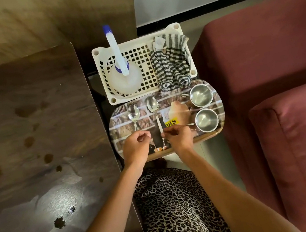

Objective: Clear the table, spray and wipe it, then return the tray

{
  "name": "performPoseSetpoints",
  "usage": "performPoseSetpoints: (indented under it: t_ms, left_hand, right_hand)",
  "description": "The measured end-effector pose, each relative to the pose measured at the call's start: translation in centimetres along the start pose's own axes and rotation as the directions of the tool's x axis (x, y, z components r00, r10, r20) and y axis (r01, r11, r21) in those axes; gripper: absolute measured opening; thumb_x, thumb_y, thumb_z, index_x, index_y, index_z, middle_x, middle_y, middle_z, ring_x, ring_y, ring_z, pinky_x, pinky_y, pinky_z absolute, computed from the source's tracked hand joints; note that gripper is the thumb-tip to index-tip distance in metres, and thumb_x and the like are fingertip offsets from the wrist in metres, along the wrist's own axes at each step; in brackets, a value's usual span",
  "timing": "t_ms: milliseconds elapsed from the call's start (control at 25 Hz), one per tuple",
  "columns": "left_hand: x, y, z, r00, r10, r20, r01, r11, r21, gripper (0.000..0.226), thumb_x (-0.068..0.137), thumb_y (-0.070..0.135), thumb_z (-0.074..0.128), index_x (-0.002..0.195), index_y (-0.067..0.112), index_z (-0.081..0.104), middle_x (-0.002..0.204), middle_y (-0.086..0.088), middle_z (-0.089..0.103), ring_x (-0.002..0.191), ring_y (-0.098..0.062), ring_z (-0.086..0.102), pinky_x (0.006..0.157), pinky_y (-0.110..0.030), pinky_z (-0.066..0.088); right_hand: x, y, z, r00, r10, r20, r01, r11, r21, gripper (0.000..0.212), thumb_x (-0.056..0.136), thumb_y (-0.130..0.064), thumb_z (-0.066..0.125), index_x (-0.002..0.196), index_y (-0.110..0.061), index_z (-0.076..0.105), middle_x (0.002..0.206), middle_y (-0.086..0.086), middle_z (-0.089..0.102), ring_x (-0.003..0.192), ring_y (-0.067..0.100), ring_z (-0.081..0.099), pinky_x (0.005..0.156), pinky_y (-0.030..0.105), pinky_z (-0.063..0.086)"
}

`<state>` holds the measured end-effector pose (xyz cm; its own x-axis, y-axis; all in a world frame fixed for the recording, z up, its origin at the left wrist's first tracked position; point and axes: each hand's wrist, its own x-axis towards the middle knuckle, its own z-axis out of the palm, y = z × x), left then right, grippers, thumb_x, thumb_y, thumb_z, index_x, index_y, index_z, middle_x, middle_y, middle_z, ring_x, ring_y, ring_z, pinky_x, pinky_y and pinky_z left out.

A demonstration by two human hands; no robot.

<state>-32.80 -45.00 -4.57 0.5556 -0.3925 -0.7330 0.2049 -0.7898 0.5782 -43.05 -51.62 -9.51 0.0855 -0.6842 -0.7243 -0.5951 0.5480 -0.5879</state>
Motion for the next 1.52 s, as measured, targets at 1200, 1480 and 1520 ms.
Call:
performPoseSetpoints:
  t_ms: [1200, 1480, 1520]
  left_hand:
    - [11.2, 12.2, -2.4, 0.741, 0.564, -0.363, -0.632, 0.769, -0.096, 0.06, 0.075, -0.003, 0.067, 0.129, 0.009, 0.043, 0.11, 0.015, 0.051, 0.098, 0.011, 0.056, 0.087, -0.021, 0.047]
    - [4.6, 13.1, -7.2, 0.655, 0.669, -0.35, -0.741, 0.66, -0.126, 0.043, 0.075, 0.0, 0.06, 0.114, 0.016, 0.052, 0.107, 0.007, 0.057, 0.105, -0.012, 0.058, 0.089, -0.017, 0.046]
    - [3.4, 12.7, -8.1, 0.659, 0.672, -0.338, -0.743, 0.651, -0.155, 0.045, 0.073, 0.0, 0.059, 0.111, 0.024, 0.052, 0.107, 0.014, 0.058, 0.106, -0.013, 0.059, 0.091, -0.021, 0.046]
  right_hand:
    - [11.3, -16.3, 0.1, 0.884, -0.456, 0.103, 0.333, 0.46, -0.823, 0.023, 0.089, -0.007, 0.057, 0.11, -0.001, 0.051, 0.103, 0.013, 0.061, 0.086, 0.022, 0.057, 0.071, 0.026, 0.047]
    - [4.9, -19.2, -3.1, 0.848, -0.506, -0.159, 0.477, 0.859, -0.187, 0.018, 0.085, -0.013, 0.057, 0.102, -0.009, 0.059, 0.083, 0.002, 0.064, 0.075, 0.018, 0.061, 0.073, 0.033, 0.053]
    - [3.4, -19.5, -3.0, 0.887, -0.424, -0.18, 0.435, 0.9, 0.026, 0.018, 0.084, -0.012, 0.057, 0.101, -0.008, 0.059, 0.083, 0.003, 0.064, 0.076, 0.019, 0.062, 0.075, 0.035, 0.054]
